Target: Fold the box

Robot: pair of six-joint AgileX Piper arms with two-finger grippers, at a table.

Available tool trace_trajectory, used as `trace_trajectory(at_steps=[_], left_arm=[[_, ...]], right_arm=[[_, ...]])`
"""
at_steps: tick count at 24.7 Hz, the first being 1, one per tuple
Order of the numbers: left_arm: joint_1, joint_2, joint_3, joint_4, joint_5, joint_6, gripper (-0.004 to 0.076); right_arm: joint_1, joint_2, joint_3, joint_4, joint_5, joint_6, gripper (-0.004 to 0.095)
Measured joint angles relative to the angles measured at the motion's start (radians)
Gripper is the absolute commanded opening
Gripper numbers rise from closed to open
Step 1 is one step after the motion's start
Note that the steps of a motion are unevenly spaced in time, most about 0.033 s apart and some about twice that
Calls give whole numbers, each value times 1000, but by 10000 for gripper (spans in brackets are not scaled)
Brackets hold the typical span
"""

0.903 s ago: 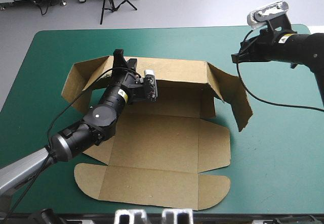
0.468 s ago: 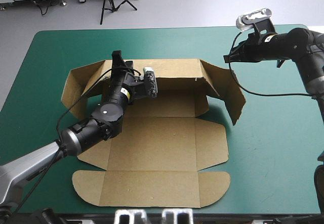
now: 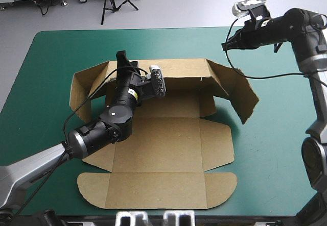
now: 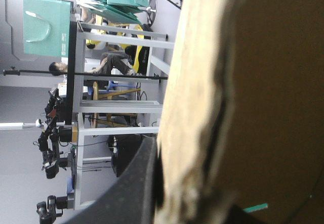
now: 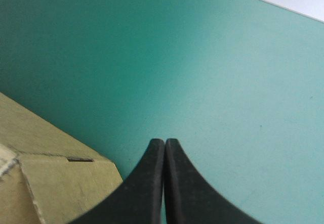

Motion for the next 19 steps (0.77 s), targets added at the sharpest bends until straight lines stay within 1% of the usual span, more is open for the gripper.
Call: trace_trajectory(at_steps=[5,8,12,18,19], left_arm=[[0,1,0,-6,16,0,15],[1,2,0,-19,17,2,15],[16,11,0,-30,26,27,15],[63,32,0,-53,15,48,15],[64,36,0,-53,14,48,15]], right_arm=[[0,142,-96,26,118,19,-18],[0,199,-105,61,159,18,-18],[0,222,-96,83,164,11,-18],[0,172,7,130,164,-42,-18],[0,159,33,153,164,-58,-18]])
